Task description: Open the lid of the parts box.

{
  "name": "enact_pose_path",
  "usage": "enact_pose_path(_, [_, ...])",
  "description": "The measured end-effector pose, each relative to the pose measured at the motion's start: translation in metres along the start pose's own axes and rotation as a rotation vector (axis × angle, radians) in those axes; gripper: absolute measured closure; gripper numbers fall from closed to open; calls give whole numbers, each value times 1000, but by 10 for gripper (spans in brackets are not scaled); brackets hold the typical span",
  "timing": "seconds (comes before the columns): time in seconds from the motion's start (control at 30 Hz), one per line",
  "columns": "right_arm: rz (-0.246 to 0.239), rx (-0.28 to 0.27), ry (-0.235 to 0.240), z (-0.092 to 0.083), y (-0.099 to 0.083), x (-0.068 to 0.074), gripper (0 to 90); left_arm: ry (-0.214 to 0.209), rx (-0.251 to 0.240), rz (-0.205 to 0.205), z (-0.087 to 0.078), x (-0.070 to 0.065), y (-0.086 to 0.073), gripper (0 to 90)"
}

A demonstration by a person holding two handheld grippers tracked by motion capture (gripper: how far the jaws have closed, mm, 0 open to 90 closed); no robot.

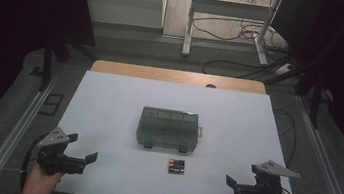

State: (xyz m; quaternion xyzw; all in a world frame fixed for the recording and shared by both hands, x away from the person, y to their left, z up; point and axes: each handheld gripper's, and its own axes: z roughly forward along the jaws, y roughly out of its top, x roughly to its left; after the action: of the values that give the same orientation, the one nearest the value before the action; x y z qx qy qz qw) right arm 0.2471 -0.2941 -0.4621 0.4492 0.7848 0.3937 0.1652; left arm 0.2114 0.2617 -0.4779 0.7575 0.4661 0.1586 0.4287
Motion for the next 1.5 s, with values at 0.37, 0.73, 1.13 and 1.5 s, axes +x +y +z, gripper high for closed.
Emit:
enact_pose_path(0.37, [-2, -31, 11, 7, 7, 4, 0, -28, -10, -5, 6, -3, 9, 0])
enact_pose_path(0.73, [-19, -35, 13, 14, 16, 7, 0, -37, -19, 3, 14, -6, 17, 0])
enact_pose_path(1.13, [-32, -29, 6, 23, 24, 9, 0, -51, 6, 38, 26, -11, 25, 0])
enact_pose_path(1.5, [-70, -27, 13, 32, 32, 14, 0, -58, 11, 75, 36, -15, 32, 0])
